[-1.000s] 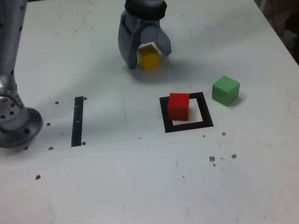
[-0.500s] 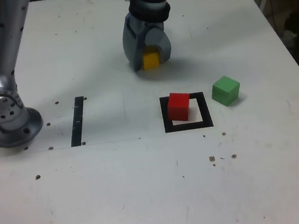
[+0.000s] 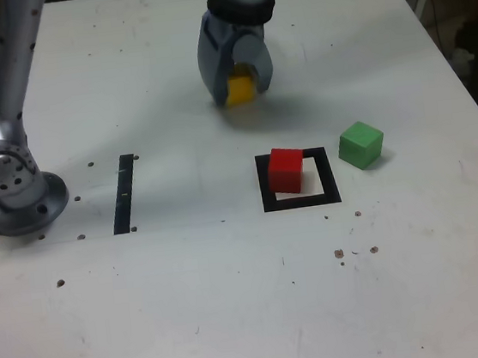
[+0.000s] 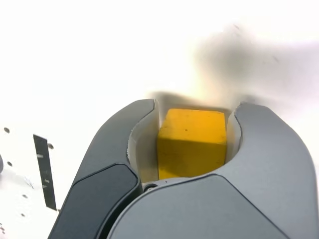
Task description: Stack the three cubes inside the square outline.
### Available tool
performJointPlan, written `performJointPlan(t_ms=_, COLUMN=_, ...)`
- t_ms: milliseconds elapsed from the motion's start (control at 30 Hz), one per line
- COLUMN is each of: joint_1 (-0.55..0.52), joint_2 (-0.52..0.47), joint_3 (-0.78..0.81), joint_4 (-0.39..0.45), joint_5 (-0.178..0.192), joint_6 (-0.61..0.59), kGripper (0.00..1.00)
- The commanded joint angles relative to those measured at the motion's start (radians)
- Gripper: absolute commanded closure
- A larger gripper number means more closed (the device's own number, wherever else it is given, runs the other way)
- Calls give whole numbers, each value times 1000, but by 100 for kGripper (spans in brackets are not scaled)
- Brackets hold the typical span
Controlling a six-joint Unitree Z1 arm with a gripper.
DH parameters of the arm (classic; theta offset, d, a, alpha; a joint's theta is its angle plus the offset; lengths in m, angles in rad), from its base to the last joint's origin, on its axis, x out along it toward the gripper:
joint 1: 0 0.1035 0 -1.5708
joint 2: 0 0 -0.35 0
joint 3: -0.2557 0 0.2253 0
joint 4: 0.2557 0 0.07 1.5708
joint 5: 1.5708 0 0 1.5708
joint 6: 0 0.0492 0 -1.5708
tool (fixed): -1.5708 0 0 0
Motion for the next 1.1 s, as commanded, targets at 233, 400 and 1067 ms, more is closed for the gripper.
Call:
performJointPlan(t_ms=233, joint_1=-172, joint_2=-145, joint_3=-109, joint_4=181, joint_5=3, joint_6=7, kGripper=86)
performJointPlan(t_ms=400, joint_1=-327, joint_2=-168, joint_3=-146, joint_4=206, joint_5=-9, joint_6=19, kGripper=86)
performJointPlan(t_ms=1067, joint_1=-541, joint_2=-39, joint_3=-145, joint_4=173, joint_5=-80, joint_6=-42, kGripper=86)
